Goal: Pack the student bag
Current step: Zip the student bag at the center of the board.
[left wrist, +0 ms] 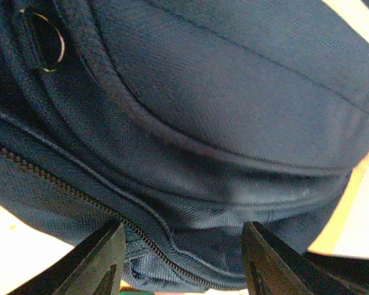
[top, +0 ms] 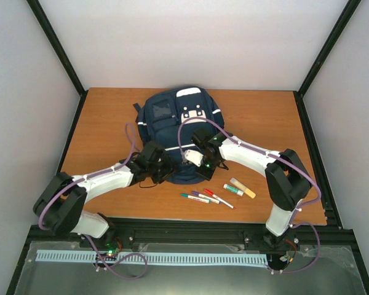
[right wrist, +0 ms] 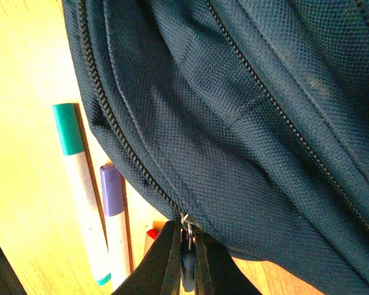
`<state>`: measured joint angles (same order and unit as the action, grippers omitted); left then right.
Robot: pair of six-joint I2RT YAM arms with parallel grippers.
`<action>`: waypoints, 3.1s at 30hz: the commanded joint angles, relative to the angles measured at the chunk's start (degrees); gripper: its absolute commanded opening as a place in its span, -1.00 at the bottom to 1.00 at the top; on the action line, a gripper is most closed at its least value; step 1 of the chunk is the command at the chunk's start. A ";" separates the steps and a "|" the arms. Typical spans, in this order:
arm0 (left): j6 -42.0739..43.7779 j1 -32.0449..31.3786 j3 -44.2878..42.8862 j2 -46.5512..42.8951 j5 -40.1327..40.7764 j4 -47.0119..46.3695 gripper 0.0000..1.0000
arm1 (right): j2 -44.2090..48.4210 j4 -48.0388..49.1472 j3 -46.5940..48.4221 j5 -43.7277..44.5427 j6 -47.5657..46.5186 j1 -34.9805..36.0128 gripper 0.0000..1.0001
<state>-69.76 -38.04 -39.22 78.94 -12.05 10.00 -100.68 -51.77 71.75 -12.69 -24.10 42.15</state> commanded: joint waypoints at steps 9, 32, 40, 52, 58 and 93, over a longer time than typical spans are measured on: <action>-2.27 -2.12 -3.55 3.81 0.95 -3.54 -0.86 | 1.31 -1.23 -2.03 -3.29 -0.40 1.03 -0.94; 1.93 -1.91 1.44 -9.52 10.69 7.01 -0.98 | 2.96 -0.65 -6.03 4.69 -6.58 -17.47 -0.94; 2.68 -0.12 3.93 -13.77 11.48 9.81 -0.98 | 1.52 0.97 -5.47 7.30 -8.72 -20.88 -0.94; 13.96 14.25 1.57 -16.03 11.36 15.60 -0.98 | -1.60 2.09 -2.19 -0.17 -7.18 -21.04 -0.95; 19.62 18.74 -4.21 -10.73 9.34 16.38 -0.98 | -2.14 2.33 0.00 -0.93 -5.58 -16.92 -0.94; 2.43 -3.47 -8.79 6.26 -2.22 -3.13 -0.32 | 0.42 2.90 -1.11 -3.44 -1.22 -8.16 -0.94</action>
<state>-66.32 -40.32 -44.82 83.59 -14.59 10.33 -102.48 -48.25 70.89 -15.40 -25.19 33.26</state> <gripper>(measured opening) 0.402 0.034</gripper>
